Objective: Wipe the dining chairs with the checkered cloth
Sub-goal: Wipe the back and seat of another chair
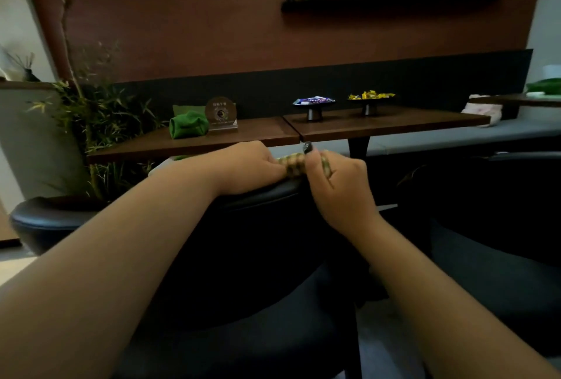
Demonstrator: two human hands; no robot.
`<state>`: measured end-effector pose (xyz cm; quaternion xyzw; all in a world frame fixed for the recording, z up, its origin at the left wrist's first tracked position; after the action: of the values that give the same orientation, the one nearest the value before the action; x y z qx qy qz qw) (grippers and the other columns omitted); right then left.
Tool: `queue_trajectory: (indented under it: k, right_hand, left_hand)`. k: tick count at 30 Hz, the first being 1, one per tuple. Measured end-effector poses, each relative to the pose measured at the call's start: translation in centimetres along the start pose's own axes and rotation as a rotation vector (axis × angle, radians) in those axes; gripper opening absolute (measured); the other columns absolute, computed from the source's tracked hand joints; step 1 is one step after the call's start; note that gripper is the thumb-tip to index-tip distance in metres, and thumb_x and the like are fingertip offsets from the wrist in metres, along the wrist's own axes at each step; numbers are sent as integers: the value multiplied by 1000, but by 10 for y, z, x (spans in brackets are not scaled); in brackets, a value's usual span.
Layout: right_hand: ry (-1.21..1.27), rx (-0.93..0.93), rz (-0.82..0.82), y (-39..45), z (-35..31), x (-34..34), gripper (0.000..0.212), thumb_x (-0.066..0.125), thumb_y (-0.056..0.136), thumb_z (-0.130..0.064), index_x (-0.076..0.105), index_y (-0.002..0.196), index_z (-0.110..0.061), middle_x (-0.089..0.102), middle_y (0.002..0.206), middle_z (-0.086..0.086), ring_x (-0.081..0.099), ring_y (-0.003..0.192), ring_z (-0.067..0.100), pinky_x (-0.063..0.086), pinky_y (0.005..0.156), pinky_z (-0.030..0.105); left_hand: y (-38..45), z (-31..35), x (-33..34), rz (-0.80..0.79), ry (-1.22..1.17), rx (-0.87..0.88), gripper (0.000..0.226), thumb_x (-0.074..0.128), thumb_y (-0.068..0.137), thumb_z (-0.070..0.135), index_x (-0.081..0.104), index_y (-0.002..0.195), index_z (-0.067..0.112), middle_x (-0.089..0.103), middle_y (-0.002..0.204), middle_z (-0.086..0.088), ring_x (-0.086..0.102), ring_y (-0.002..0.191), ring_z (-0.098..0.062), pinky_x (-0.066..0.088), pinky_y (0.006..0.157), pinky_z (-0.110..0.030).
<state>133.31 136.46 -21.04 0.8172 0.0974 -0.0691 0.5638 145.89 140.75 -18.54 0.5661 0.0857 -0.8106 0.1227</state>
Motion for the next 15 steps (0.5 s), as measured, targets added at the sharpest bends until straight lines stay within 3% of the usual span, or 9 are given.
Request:
queue_trajectory:
  k: [2,4,6,9,11,15]
  right_hand:
    - [4,139,-29,12,24,-8,49,41,101,-23,40,52,-29,42,41,-12,47,43,-1,32,42,10]
    - [-3,284,27,16,44,-17,53,43,101,-23,38,49,-25,39,38,-12,41,39,1,28,42,13]
    - [-40,312,99,4,45,-18,49,44,101,-24,42,52,-23,41,45,-14,40,43,1,30,47,16]
    - [-13,208,216,-28,29,-11,25,46,101,-20,67,89,-13,66,86,-4,63,81,8,47,74,15]
    - [7,176,255,-38,24,-10,25,46,100,-15,63,114,-4,66,115,8,62,108,18,47,92,20]
    - [-97,86,140,-36,20,-13,39,44,95,5,45,135,5,52,135,19,48,125,19,37,105,16]
  left_hand:
    - [-1,-1,0,9,-32,6,41,53,95,40,65,64,16,57,49,7,54,52,-6,38,59,-26]
    - [-2,0,2,18,-51,40,38,53,93,43,71,77,12,63,70,-1,60,69,-17,42,67,-28]
    - [-3,4,5,0,-53,61,37,53,92,47,73,89,16,67,89,-5,63,87,-21,44,79,-30]
    - [-8,8,9,-64,-83,67,40,61,78,61,74,90,25,70,90,3,65,87,-15,47,81,-31]
    - [-11,8,10,-99,-94,77,60,62,53,72,76,92,27,73,90,5,68,86,-14,49,82,-32]
    - [-16,10,11,-158,-71,90,73,63,33,72,74,94,33,72,102,7,69,93,-13,50,93,-35]
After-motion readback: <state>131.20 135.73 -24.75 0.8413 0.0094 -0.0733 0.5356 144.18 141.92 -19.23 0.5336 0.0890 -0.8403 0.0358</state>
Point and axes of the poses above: each hand's wrist, its own y-axis towards the middle knuckle, its own x-axis out of the palm, z = x × y, the point moved 7 cm from there along y, towards the middle knuckle
